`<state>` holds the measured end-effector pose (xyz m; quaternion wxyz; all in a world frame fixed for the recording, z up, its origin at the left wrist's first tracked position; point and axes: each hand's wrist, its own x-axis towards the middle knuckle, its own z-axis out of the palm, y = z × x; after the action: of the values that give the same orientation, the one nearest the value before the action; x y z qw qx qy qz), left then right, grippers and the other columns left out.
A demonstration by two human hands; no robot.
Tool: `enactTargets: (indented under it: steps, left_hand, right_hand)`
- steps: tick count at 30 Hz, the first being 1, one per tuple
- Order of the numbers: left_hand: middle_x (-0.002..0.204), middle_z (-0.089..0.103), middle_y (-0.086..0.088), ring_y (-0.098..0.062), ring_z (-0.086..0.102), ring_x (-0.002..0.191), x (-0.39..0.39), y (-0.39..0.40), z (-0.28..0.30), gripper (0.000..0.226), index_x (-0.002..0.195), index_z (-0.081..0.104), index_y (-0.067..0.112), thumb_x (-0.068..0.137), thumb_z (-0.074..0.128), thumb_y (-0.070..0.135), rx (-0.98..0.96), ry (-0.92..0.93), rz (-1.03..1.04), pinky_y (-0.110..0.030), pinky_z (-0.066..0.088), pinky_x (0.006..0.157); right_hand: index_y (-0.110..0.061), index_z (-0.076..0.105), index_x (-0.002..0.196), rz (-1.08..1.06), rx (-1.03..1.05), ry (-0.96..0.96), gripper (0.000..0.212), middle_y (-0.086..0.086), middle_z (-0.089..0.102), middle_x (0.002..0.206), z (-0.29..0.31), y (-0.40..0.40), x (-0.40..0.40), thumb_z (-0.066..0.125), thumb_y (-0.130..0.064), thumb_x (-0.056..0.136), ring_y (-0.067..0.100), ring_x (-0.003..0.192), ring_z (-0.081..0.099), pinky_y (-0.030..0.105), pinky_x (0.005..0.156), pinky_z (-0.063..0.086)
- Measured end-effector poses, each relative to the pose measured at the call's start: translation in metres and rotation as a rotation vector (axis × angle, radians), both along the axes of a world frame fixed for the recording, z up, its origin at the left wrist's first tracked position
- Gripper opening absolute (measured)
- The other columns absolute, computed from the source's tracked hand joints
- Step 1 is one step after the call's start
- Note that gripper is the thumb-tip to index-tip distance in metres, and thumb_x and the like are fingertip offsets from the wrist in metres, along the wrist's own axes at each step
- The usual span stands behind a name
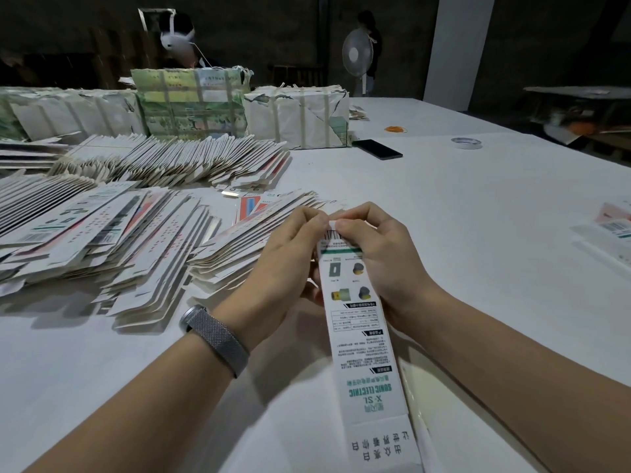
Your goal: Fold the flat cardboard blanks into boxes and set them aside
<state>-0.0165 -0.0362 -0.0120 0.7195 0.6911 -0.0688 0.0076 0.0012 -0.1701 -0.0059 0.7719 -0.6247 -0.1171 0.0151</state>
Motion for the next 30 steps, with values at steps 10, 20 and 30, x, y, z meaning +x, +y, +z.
enactTargets:
  steps: [10,20,30]
  left_hand:
    - [0.068,0.07,-0.005,-0.018,0.067,0.058,0.0,-0.0013,-0.0009,0.023,0.088,0.054,0.021,0.107,0.048,0.033,-0.026,-0.045,0.013,-0.027,0.05,0.049]
    - [0.08,0.071,-0.006,-0.019,0.069,0.075,0.0042,-0.0005,-0.0049,0.018,0.089,0.06,0.034,0.087,0.045,0.043,-0.028,-0.004,-0.122,-0.032,0.054,0.059]
    - [0.085,0.072,-0.01,-0.02,0.07,0.074,0.0071,0.0059,-0.0088,0.027,0.117,0.054,0.041,0.092,0.048,0.045,0.003,-0.054,-0.188,-0.03,0.055,0.058]
  right_hand:
    - [-0.013,0.057,0.073,-0.021,0.024,0.005,0.023,0.01,0.066,0.071,0.0015,0.0008,0.0004,0.058,-0.003,0.094,0.025,0.061,0.066,0.033,0.059,0.053]
    - [-0.015,0.053,0.066,-0.026,0.074,0.094,0.029,0.009,0.064,0.064,0.0043,-0.005,0.0049,0.058,-0.006,0.093,0.024,0.055,0.066,0.032,0.056,0.051]
    - [-0.02,0.064,0.066,0.005,0.003,0.037,0.022,0.005,0.065,0.064,-0.0012,-0.0058,0.0086,0.06,-0.014,0.087,0.021,0.056,0.067,0.03,0.056,0.052]
